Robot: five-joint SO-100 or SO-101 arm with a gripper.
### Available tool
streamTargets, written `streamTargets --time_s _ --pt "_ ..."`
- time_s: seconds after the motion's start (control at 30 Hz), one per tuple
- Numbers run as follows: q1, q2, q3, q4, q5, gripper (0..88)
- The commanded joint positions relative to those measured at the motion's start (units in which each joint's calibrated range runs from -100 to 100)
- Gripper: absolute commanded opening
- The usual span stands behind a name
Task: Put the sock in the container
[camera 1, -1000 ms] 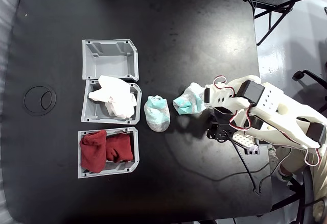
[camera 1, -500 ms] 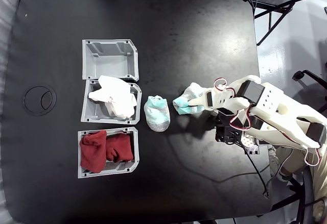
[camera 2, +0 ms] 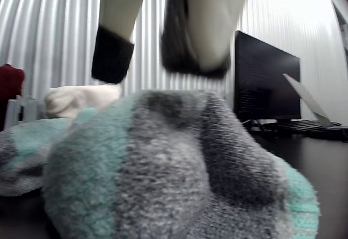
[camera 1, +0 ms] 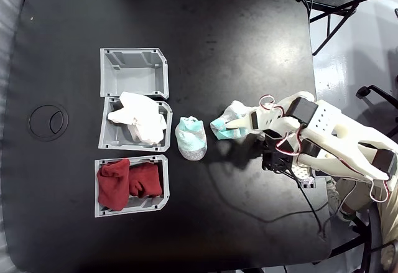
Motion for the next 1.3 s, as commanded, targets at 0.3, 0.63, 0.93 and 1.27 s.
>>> streamTargets --time_s 0.3,0.63,0.93,1.27 --pt "0.0 -0.1 8.4 -11.6 0.3 40.4" --pt "0.0 -0.1 14.8 -17.8 0.3 39.7" --pt "0.5 -0.1 14.7 -17.8 0.2 3.9" --pt "0.6 -1.1 7.8 -17.5 -0.2 1.3"
